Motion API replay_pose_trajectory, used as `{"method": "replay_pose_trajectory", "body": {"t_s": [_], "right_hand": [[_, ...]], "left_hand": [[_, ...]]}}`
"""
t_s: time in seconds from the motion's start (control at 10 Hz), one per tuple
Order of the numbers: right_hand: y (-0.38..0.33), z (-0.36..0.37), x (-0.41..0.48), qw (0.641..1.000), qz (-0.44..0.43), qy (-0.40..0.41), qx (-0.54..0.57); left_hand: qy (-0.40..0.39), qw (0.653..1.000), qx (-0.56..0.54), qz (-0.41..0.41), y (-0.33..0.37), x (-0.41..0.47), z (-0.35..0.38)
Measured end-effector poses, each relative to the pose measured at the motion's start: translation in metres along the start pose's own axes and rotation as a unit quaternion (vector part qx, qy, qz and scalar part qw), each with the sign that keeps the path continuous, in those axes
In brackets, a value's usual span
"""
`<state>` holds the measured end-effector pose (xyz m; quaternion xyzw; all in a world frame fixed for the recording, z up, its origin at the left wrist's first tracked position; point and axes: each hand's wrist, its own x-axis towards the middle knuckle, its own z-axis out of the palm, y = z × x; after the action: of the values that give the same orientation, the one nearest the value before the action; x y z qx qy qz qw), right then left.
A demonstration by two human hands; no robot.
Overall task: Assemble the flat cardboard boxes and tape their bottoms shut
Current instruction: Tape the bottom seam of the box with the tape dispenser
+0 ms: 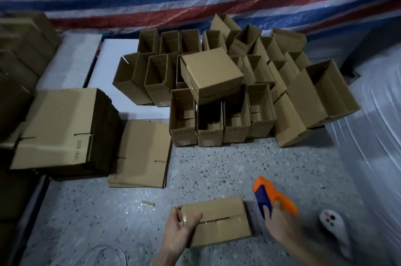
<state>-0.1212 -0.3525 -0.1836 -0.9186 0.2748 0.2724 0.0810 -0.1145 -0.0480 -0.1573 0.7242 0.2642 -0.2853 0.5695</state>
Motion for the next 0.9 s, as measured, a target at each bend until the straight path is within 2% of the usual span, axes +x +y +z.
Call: {"method": "replay_pose_trajectory", "body": {"t_s": [0.1, 0.2, 0.3, 0.4, 0.5, 0.6, 0.7, 0.8, 0.9], "right_hand": [[-0.014, 0.001, 0.014, 0.758, 0.286, 0.114, 0.575], [-0.008, -0.005, -0.001, 0.935, 0.031, -0.046, 0.349], [-0.021, -0.003, -0.033, 0.927, 0.105, 0.057, 0.356], [-0.057, -0.013, -0.041, 0.91, 0.058, -0.042, 0.408], [-0.09, -0.012, -0.036, 0.868, 0.09, -0.142, 0.468], [-0.098, -0.002, -0.025, 0.86, 0.088, -0.183, 0.469], [-0.098, -0.002, -0.02, 0.827, 0.099, -0.198, 0.517], [-0.093, -0.001, -0.023, 0.805, 0.12, -0.158, 0.559], [-0.089, 0.002, -0.023, 0.834, 0.084, -0.181, 0.514]], "left_hand": [[-0.017, 0.999, -0.007, -0.047, 0.018, 0.0, -0.004], [-0.064, 0.994, -0.042, -0.079, 0.028, 0.002, -0.015], [-0.096, 0.99, -0.054, -0.091, 0.027, 0.004, -0.021], [-0.079, 0.991, -0.047, -0.094, 0.027, 0.001, -0.02], [-0.058, 0.992, -0.041, -0.107, 0.018, 0.0, -0.015], [-0.057, 0.99, -0.066, -0.114, 0.017, -0.004, -0.012], [-0.062, 0.986, -0.097, -0.121, 0.013, 0.002, -0.007], [-0.072, 0.979, -0.146, -0.121, 0.015, 0.002, -0.005], [-0.084, 0.961, -0.191, -0.181, 0.017, 0.011, -0.007]]}}
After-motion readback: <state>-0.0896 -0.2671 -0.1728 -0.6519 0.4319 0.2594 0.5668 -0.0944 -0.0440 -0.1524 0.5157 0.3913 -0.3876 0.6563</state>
